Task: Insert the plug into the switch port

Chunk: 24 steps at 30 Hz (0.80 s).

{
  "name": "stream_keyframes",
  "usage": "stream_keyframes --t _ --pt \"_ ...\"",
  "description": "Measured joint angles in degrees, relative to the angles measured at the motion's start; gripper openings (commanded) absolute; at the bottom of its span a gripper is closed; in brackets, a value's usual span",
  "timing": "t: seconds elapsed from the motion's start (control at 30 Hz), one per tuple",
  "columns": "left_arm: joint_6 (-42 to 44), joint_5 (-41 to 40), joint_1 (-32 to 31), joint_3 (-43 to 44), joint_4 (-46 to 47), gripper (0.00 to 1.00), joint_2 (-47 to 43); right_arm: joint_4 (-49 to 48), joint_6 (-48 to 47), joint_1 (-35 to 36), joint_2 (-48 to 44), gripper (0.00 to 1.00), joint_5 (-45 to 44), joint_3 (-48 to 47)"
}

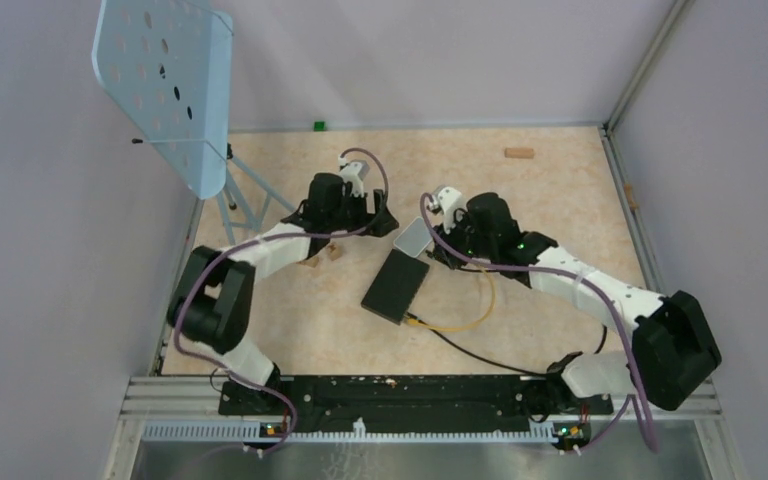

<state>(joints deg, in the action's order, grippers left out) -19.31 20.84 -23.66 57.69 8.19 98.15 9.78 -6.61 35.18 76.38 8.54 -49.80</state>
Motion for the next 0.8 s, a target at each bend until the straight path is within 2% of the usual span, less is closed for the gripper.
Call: stream_keyframes --t 0.1,0.23,0.43,0.7,0.8 --pt "-1.95 -0.2 0.0 -7.08 -0.28 0.94 -9.64 4.46 -1.9 5.62 -2.25 0.36 5.33 -0.57" --pt "-4.68 -0.07 0.0 -15.26 -1.84 0.96 -21.24 10.4 -3.74 13.64 -0.85 0.37 10.49 -0.55" --pt "-6.95 -0.42 -0.02 -21.33 -6.21 0.98 -32.3 16.52 -5.27 16.76 4.46 0.37 11.19 -0.42" --pt "-7.19 -1.29 -0.04 -21.73 -9.84 0.98 -36.15 16.83 -5.16 18.67 6.91 0.36 10.29 1.22" --pt "-7.19 -1.29 -0.04 -21.75 -10.69 0.98 -36.15 16.57 -4.85 18.84 7.76 0.27 8.98 1.81"
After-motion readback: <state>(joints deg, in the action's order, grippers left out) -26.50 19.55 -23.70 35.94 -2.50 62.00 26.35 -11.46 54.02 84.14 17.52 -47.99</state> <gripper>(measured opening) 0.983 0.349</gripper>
